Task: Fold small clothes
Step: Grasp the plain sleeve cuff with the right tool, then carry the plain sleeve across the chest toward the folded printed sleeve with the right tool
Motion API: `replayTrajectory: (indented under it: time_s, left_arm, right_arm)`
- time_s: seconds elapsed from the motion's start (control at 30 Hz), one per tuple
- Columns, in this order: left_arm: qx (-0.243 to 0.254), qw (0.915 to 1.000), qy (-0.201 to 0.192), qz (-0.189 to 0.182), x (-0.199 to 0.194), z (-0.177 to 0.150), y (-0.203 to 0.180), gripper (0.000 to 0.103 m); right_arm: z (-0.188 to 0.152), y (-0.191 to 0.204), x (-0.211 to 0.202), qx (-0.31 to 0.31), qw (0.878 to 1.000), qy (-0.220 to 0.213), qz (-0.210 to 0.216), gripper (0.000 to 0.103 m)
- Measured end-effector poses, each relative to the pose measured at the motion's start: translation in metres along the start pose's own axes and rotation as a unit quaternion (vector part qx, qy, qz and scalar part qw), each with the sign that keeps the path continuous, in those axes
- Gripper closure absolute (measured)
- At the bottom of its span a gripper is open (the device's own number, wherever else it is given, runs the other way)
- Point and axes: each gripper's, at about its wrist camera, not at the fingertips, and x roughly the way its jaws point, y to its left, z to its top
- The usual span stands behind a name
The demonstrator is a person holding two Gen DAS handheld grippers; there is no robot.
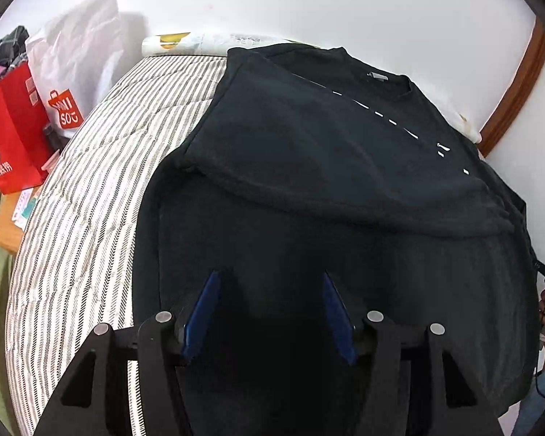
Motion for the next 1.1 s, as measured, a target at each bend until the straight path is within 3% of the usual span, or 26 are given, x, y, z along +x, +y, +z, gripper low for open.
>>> replayTrajectory:
  time_s: [0.13,0.23,0.43,0.6,0.77,1.1]
  left_arm:
    - [-0.003,1.0,-0.002,0.003,-0.005,-0.002,0.01,0.048]
    - [0.005,1.0,-0.002,0.006,-0.007,-0.004,0.013,0.048]
    - [0.01,0.9999,-0.001,-0.007,-0.01,-0.008,0.017,0.048]
    - [0.005,0.9999,-0.001,-0.015,-0.013,-0.009,0.027,0.048]
    - [-0.001,0.9999,-0.006,-0.016,-0.015,-0.007,0.044,0.048]
    - [-0.025,0.9995,-0.008,-0.019,-0.01,0.004,0.069,0.048]
  right_arm:
    - [0.009,-0.009,-0.011,0.021,1.0,0.014,0.011,0.096]
    - [0.02,-0.014,-0.043,0.044,0.999,-0.007,0.027,0.097]
    - [0.043,0.021,-0.133,0.035,0.99,-0.061,0.124,0.097]
    - [0.062,0.088,-0.193,0.006,0.974,-0.094,0.208,0.097]
    - [0.074,0.174,-0.228,-0.042,0.959,-0.101,0.26,0.097]
    - [0.049,0.326,-0.264,-0.133,0.917,-0.087,0.366,0.097]
